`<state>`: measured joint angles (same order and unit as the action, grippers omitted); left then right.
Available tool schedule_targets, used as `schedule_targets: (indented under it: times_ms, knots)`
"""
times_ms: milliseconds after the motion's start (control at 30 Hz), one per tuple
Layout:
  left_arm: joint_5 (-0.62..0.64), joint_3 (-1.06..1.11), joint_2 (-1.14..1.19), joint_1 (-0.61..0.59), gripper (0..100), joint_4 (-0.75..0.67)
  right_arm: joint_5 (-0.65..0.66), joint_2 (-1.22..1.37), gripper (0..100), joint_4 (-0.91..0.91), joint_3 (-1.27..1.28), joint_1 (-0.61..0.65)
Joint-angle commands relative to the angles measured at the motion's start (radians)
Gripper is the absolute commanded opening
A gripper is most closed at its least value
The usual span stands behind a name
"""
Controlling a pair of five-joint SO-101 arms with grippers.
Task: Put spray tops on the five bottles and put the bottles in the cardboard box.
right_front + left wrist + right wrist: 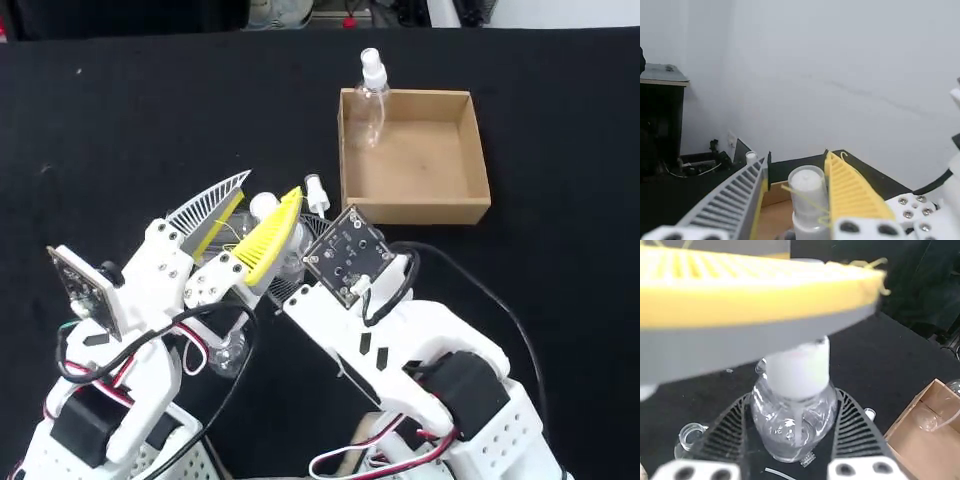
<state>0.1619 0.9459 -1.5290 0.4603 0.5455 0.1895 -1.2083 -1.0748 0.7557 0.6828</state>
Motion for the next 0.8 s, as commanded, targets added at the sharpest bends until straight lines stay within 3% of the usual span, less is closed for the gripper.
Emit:
schedule_targets:
  times_ms: [0, 333, 633, 767]
  knots:
    - [-0.02, -0.036, -0.003, -0.018, 18, 0.006, -0.011, -0.03, 4.9, 0.009, -0.012, 0.009]
    - [-0.021, -0.09, -0.005, 0.045, 18, 0.006, -0.011, -0.019, 4.9, 0.011, -0.013, 0.006]
    - [-0.026, -0.245, -0.005, -0.031, 18, 0.006, -0.011, 0.07, 4.9, 0.015, -0.058, -0.098]
    - [-0.121, -0.289, -0.006, -0.168, 18, 0.084, -0.011, 0.186, 4.9, -0.003, -0.143, -0.219]
